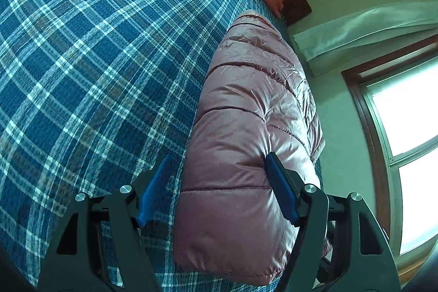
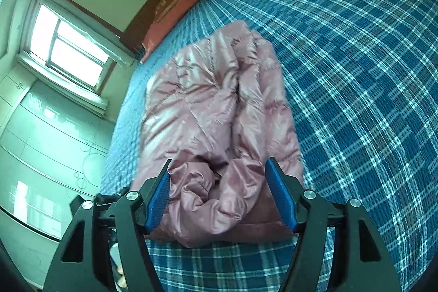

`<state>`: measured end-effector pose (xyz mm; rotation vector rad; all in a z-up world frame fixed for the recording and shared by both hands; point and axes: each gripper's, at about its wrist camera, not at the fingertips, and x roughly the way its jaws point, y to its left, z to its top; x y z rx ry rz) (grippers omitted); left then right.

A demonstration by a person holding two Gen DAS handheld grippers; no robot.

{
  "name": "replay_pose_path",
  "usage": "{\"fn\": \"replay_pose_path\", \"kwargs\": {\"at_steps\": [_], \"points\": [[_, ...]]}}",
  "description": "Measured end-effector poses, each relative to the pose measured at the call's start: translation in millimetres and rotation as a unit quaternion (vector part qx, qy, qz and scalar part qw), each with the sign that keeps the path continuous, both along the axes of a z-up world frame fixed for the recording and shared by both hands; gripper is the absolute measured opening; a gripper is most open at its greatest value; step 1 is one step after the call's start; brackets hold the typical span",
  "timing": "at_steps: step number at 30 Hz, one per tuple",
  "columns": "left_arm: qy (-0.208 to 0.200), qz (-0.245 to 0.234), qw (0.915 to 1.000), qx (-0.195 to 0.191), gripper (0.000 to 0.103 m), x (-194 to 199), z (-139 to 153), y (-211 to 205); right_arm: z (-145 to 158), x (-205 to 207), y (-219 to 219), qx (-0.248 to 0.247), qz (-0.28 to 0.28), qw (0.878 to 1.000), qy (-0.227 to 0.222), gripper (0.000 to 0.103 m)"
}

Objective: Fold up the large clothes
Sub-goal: 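Press and tuck the folded jacket bundle with both grippers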

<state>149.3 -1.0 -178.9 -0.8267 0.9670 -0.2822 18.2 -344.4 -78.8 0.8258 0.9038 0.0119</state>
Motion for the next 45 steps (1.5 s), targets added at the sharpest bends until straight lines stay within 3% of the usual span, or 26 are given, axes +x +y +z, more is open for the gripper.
{"fn": "replay_pose_path", "kwargs": {"at_steps": [2,3,6,11,13,16,18,20,25,31,34,37,39,45], "points": [[-0.002,-0.012,0.9997,0.022,0.053,1,1,-6,-19,-1,-1,0.016,-0.002,1.0,0.018,0.03],[-0.003,-0.016,0.9992,0.036,0.052,1,1,-10,-27,-4,-3,0.022,-0.007,1.0,0.02,0.025],[0.008,-0.019,0.9982,0.057,0.047,3,-6,-17,-48,-12,-5,0.026,-0.01,0.999,0.018,0.02],[0.009,-0.032,0.9983,0.049,0.046,12,-19,-20,-69,-22,-10,0.062,-0.021,0.998,0.003,0.017],[0.004,-0.042,0.9981,0.045,0.048,10,-14,-17,-66,-25,-12,0.071,-0.021,0.997,0.0,0.019],[0.007,-0.043,0.9985,0.034,0.054,6,-3,-3,-52,-30,-14,0.062,-0.011,0.998,0.007,0.032],[0.0,-0.028,0.9991,0.032,0.059,6,7,9,-34,-33,-16,0.041,-0.011,0.999,0.013,0.056],[-0.006,-0.009,0.9997,0.022,0.07,10,18,22,-14,-32,-23,0.022,-0.021,1.0,0.002,0.071],[0.01,-0.006,0.9997,-0.023,0.072,24,26,27,12,3,-40,0.015,-0.031,0.999,-0.028,0.075],[0.052,-0.026,0.9977,-0.034,0.076,28,2,-1,-5,71,-48,0.042,-0.017,0.999,-0.005,0.075],[0.061,-0.027,0.9973,-0.032,0.076,34,-8,-9,-15,89,-47,0.024,-0.014,1.0,0.007,0.075],[0.076,-0.022,0.996,-0.043,0.078,38,-19,-13,-29,96,-47,0.013,-0.012,1.0,0.017,0.075],[0.086,-0.019,0.9944,-0.059,0.08,38,-30,-14,-39,93,-46,0.018,-0.016,1.0,0.016,0.081],[0.061,-0.03,0.9969,-0.039,0.085,37,-26,-24,-48,77,-44,0.01,-0.01,1.0,-0.014,0.082]]}}
